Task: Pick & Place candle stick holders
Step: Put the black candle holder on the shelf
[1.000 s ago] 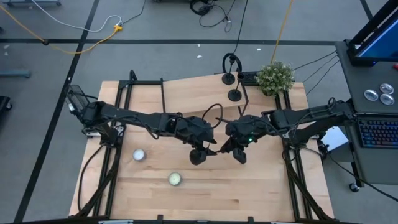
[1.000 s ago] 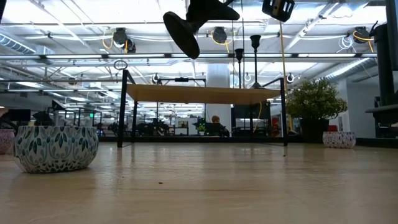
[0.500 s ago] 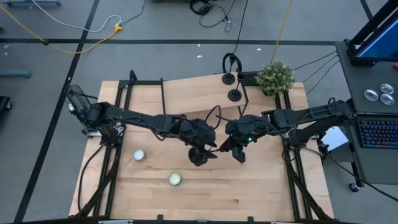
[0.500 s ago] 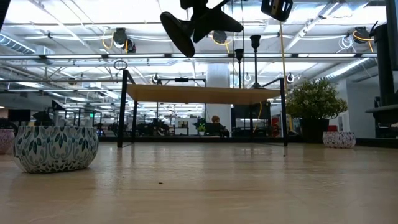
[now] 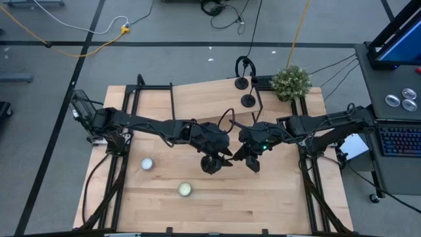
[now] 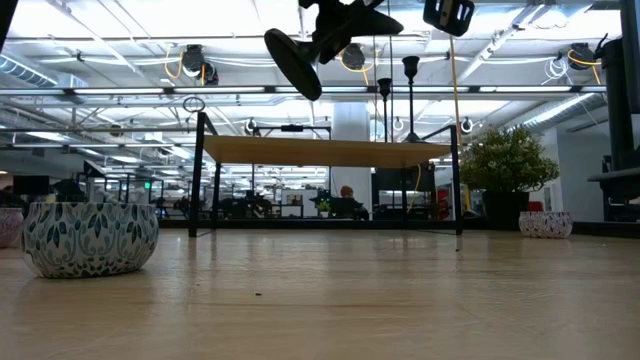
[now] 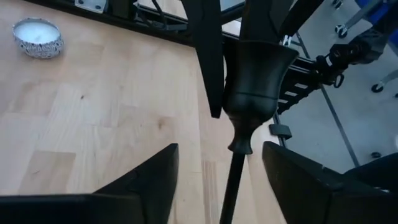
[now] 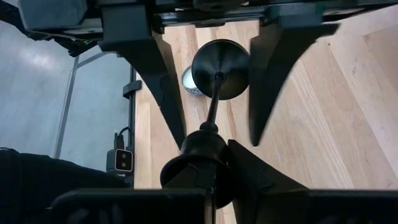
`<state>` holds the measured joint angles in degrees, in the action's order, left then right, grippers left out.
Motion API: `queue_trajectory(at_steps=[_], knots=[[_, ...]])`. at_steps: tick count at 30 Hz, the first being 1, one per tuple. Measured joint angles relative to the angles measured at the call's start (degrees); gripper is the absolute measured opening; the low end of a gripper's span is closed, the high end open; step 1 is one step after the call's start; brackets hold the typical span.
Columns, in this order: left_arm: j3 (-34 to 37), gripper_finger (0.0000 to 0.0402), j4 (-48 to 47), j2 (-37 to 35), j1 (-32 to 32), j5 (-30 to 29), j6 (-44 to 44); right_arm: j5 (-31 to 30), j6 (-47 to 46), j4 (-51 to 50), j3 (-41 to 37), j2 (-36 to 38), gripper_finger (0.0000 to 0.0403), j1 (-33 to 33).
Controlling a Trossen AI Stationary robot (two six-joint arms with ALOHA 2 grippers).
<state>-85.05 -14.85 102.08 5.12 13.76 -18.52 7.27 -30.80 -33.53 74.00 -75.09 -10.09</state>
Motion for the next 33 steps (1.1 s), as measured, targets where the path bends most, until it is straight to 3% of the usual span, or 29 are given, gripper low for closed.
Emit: queue_trajectory(at_steps=[13,19,28,33], knots=[[0.04,0.0018,0.44,0.00,-0.92,4.00,1.53,0.28,0.23,-0.05,0.00,0.02,0.0011,0.00],[0.04,0.0016,0.38,-0.02,-1.13,4.81,2.11,0.26,1.11,0.05,0.00,0.04,0.0016,0.00],[0.06,0.0014,-1.20,-0.02,-1.24,4.41,1.75,-0.33,-1.08,-1.15,-0.04,0.51,0.0121,0.02],[0.06,0.0013,-5.03,-0.03,-1.30,3.66,1.64,0.28,-1.67,-3.17,-0.07,2.73,0.0152,0.02]])
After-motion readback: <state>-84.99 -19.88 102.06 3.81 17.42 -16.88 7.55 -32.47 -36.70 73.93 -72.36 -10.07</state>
